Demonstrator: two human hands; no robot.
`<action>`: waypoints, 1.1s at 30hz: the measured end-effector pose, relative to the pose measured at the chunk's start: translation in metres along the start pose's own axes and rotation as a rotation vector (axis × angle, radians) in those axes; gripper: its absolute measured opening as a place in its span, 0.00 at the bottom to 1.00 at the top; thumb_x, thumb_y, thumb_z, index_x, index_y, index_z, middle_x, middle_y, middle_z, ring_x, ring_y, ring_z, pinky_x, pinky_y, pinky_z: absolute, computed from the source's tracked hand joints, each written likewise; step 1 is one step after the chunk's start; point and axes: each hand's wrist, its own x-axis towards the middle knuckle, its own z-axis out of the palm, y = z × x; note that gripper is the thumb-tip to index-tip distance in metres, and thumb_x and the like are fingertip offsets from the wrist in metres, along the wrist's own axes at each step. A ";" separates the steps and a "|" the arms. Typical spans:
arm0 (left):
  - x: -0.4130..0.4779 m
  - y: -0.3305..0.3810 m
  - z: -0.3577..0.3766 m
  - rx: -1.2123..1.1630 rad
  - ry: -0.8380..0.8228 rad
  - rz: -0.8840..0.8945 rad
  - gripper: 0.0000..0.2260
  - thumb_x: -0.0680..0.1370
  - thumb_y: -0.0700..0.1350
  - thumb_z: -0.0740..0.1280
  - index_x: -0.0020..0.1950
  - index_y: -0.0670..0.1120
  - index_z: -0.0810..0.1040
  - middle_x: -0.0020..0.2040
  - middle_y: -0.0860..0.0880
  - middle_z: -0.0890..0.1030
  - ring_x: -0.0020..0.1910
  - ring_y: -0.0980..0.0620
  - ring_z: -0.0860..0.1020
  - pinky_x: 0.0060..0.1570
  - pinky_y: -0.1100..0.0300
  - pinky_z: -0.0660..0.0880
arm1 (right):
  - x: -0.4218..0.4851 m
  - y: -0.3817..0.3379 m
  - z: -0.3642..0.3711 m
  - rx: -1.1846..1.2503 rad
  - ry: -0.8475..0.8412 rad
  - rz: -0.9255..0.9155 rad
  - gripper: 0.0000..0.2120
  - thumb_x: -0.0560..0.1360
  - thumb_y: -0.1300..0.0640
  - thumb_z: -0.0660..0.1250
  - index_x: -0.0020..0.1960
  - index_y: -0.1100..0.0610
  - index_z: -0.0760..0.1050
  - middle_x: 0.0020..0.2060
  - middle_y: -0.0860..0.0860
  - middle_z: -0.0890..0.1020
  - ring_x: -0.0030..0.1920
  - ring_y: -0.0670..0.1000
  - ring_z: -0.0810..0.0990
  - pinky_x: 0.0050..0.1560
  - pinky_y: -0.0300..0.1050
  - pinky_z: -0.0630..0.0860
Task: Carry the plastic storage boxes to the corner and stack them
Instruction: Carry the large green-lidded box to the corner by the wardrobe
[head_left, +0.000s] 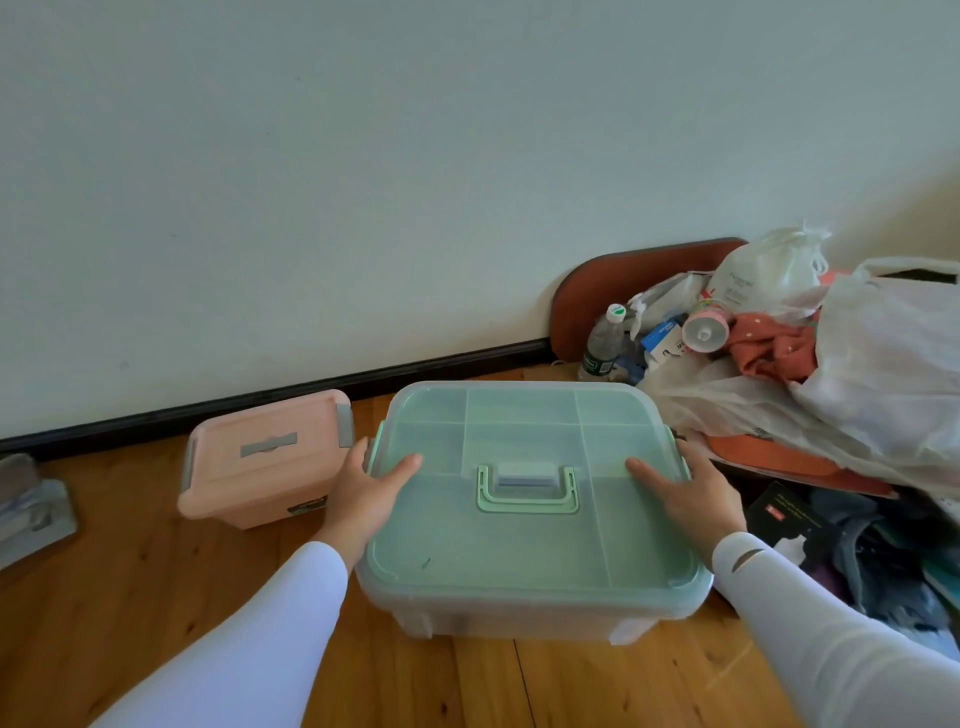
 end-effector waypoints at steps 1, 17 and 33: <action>-0.003 0.006 -0.005 -0.009 0.014 0.000 0.38 0.69 0.62 0.73 0.75 0.54 0.62 0.65 0.49 0.76 0.59 0.44 0.78 0.56 0.42 0.78 | -0.003 -0.008 -0.003 -0.001 0.000 -0.010 0.41 0.68 0.35 0.71 0.75 0.47 0.62 0.65 0.54 0.76 0.56 0.57 0.77 0.54 0.53 0.75; -0.083 0.114 -0.093 -0.064 0.159 -0.025 0.42 0.68 0.60 0.75 0.77 0.52 0.61 0.70 0.48 0.73 0.63 0.44 0.76 0.61 0.45 0.75 | -0.075 -0.137 -0.074 0.008 -0.049 -0.085 0.37 0.66 0.35 0.73 0.71 0.43 0.66 0.57 0.51 0.79 0.48 0.54 0.80 0.47 0.54 0.81; -0.209 0.239 -0.201 -0.219 0.233 -0.062 0.17 0.64 0.58 0.78 0.47 0.65 0.74 0.47 0.57 0.82 0.43 0.55 0.83 0.33 0.62 0.78 | -0.185 -0.288 -0.169 -0.048 -0.143 -0.134 0.38 0.66 0.35 0.72 0.72 0.45 0.65 0.59 0.52 0.79 0.51 0.56 0.80 0.54 0.58 0.79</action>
